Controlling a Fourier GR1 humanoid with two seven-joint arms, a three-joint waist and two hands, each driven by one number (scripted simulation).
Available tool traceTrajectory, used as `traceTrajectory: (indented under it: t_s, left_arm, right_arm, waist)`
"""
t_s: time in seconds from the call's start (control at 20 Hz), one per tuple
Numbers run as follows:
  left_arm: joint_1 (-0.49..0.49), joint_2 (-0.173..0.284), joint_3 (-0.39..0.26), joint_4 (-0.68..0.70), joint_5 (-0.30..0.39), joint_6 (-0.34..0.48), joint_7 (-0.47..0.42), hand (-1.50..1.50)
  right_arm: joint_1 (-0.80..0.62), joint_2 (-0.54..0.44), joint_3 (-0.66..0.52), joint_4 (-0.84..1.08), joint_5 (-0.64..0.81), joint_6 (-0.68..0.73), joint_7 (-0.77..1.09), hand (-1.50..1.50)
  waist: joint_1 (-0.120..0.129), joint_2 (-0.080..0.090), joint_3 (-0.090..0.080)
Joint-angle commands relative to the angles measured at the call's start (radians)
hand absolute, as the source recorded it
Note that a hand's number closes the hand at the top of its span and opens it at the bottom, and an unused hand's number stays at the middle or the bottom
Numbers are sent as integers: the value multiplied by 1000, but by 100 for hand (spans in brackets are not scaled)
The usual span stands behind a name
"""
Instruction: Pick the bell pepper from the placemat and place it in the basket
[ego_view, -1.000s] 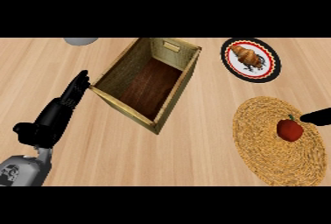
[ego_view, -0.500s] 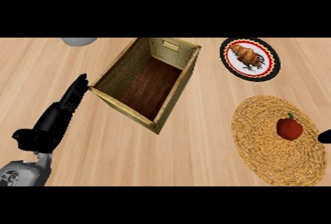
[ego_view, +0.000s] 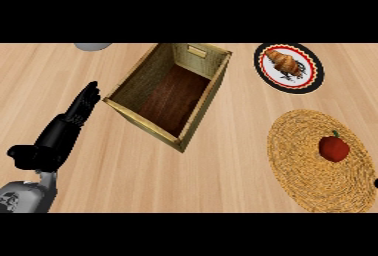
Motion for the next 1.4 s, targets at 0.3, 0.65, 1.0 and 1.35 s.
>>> traceTrajectory:
  t_s: [0.3,0.65,1.0,1.35]
  left_arm:
    - [21,-49,18,-22,-60,-5,4,0]
    - [-20,-58,86,-34,-58,-83,64,0]
    - [-30,-126,98,-4,-117,-90,61,0]
    - [-55,-124,136,-41,-133,-132,119,0]
  right_arm:
    - [145,224,-5,156,252,-126,-219,-150]
    - [118,298,-48,234,353,-93,-291,-150]
    - [11,418,-24,391,469,-126,-390,-150]
    - [7,475,-64,390,485,-119,-452,-150]
  waist:
    - [12,3,1]
    - [12,3,1]
    - [14,4,1]
    - [14,4,1]
